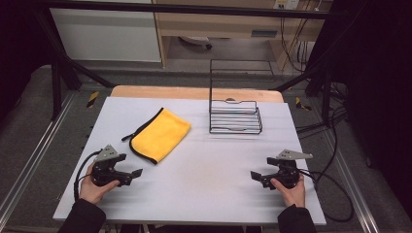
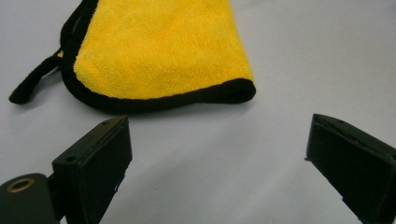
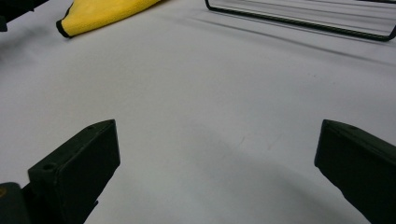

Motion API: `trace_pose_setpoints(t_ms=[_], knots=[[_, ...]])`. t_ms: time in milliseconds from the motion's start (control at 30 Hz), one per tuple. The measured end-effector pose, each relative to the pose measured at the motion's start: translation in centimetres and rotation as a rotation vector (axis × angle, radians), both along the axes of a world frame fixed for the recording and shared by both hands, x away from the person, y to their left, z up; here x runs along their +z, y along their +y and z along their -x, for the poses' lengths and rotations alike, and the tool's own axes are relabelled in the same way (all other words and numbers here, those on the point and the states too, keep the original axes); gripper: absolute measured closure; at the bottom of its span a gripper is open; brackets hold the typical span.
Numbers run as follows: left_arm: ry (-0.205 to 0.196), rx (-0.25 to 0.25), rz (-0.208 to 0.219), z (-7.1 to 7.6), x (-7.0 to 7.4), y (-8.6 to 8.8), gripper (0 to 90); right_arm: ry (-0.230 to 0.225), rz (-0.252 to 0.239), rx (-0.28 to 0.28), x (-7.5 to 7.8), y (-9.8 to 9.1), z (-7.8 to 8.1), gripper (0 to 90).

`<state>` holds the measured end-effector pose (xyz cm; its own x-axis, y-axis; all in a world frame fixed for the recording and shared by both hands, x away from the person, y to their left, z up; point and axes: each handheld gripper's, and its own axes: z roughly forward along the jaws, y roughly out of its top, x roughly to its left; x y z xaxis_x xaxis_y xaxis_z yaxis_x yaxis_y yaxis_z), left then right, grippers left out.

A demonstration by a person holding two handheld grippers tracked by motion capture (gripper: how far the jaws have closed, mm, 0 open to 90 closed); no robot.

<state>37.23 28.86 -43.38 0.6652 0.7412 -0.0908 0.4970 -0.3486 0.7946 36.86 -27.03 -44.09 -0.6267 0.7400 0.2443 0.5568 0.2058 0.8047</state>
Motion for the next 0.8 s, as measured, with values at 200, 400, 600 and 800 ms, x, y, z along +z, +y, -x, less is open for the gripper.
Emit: trace_pose_setpoints(t_ms=[200, 400, 600, 800], knots=[[0.003, 0.007, 0.004, 0.0, 0.1, -0.2, 6.7, 0.005, -0.001, -0.002, 0.0, 0.0, 0.1, 0.5], [0.006, 0.005, -0.014, 0.0, 0.1, -0.4, 6.7, 0.001, 0.003, -0.001, 0.0, 0.0, 0.1, 0.5], [0.002, 0.001, -0.009, 0.1, 0.4, -0.6, 6.6, 0.001, 0.003, -0.002, 0.1, 0.0, 0.2, 0.5], [0.008, 0.006, -0.005, 0.2, 0.7, -1.1, 6.9, -0.005, 0.007, -0.004, 0.1, 0.0, 0.2, 0.5]])
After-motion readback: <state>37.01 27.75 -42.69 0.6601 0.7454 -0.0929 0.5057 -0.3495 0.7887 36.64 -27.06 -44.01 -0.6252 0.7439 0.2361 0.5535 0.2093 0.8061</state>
